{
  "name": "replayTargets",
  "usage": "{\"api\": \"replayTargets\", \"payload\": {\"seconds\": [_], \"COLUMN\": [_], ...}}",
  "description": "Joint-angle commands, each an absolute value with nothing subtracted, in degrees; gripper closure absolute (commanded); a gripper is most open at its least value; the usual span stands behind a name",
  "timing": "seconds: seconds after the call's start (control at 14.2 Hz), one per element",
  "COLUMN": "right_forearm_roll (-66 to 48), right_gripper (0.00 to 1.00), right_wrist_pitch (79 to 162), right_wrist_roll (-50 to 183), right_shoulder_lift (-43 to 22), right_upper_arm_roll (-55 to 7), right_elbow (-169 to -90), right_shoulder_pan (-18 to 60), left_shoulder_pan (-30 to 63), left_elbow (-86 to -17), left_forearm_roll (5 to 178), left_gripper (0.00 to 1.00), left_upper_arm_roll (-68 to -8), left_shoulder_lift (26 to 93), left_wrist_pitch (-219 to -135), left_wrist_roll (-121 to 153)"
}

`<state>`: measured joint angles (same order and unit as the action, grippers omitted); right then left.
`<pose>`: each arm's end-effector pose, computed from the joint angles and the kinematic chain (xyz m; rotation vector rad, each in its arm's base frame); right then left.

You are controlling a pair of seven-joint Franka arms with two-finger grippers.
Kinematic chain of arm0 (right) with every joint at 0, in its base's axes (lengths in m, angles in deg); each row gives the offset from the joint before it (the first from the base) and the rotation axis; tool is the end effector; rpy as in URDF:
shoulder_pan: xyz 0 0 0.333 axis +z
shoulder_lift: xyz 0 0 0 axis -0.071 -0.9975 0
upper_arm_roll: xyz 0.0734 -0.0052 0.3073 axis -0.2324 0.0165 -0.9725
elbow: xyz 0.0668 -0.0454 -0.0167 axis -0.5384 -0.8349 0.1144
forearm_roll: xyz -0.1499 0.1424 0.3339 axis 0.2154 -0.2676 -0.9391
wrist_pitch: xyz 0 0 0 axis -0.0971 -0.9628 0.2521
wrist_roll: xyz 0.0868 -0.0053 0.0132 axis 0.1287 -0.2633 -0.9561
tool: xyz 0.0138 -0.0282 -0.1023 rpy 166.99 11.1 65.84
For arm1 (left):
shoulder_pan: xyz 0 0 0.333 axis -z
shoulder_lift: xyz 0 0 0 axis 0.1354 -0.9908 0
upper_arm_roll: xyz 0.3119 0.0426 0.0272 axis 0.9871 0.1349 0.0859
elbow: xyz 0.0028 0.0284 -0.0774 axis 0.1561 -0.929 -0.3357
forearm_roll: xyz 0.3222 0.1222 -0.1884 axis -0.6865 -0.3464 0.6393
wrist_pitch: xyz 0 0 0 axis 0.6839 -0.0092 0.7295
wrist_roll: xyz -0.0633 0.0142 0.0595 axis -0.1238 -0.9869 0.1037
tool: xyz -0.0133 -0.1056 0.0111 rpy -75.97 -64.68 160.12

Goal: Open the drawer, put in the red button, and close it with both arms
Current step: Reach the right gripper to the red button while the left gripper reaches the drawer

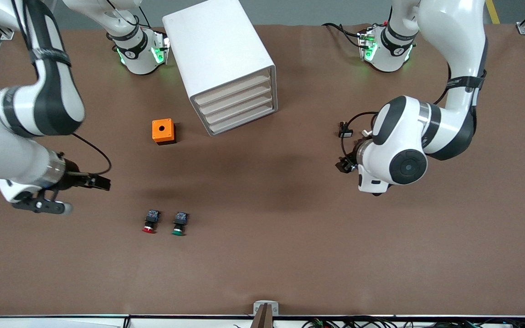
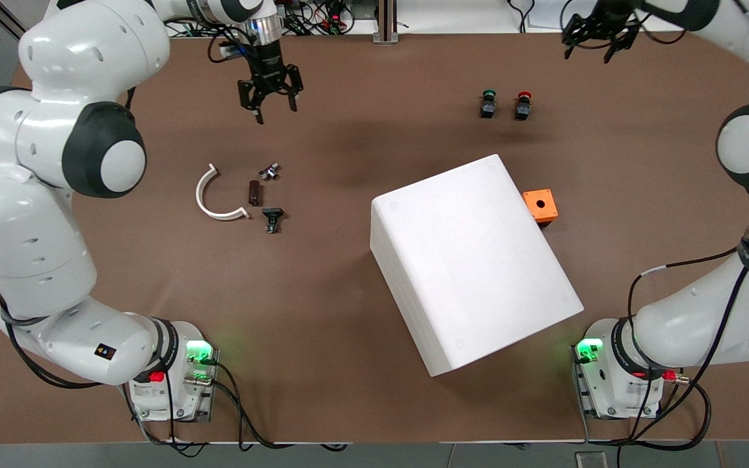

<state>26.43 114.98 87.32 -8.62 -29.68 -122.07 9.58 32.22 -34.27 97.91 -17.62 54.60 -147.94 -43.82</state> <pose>0.6584 0.0677 0.4063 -3.1155 0.2816 0.0990 0.5910 -0.2791 0.3603 -2.6856 -1.1592 0.7249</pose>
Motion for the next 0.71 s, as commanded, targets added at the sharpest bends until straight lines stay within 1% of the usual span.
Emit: {"api": "replayTargets", "payload": {"seconds": [0.0,0.21,0.42,0.64], "right_forearm_roll": [26.0,25.91,25.91,26.0], "right_gripper": [0.0,0.0,0.0,0.0], "right_wrist_pitch": [119.75,124.85,130.82,135.13], "right_wrist_roll": [92.98,95.02,97.64,101.42], "right_shoulder_lift": [-13.23,-16.84,-19.56,-22.73], "right_upper_arm_roll": [-29.51,-29.51,-29.51,-29.51], "right_elbow": [-121.25,-121.69,-123.19,-123.19], "right_shoulder_pan": [11.71,12.16,12.24,13.82], "left_shoulder_pan": [32.91,34.4,36.34,37.75], "left_elbow": [-28.85,-28.23,-25.95,-25.42], "left_forearm_roll": [104.41,115.05,121.47,127.27], "left_gripper": [0.01,0.01,0.01,0.01], "left_upper_arm_roll": [-17.23,-17.14,-17.32,-17.32], "left_shoulder_lift": [50.28,48.25,45.36,43.85], "left_wrist_pitch": [-145.97,-146.06,-146.06,-146.15], "left_wrist_roll": [-52.69,-61.99,-74.3,-83.18]}}
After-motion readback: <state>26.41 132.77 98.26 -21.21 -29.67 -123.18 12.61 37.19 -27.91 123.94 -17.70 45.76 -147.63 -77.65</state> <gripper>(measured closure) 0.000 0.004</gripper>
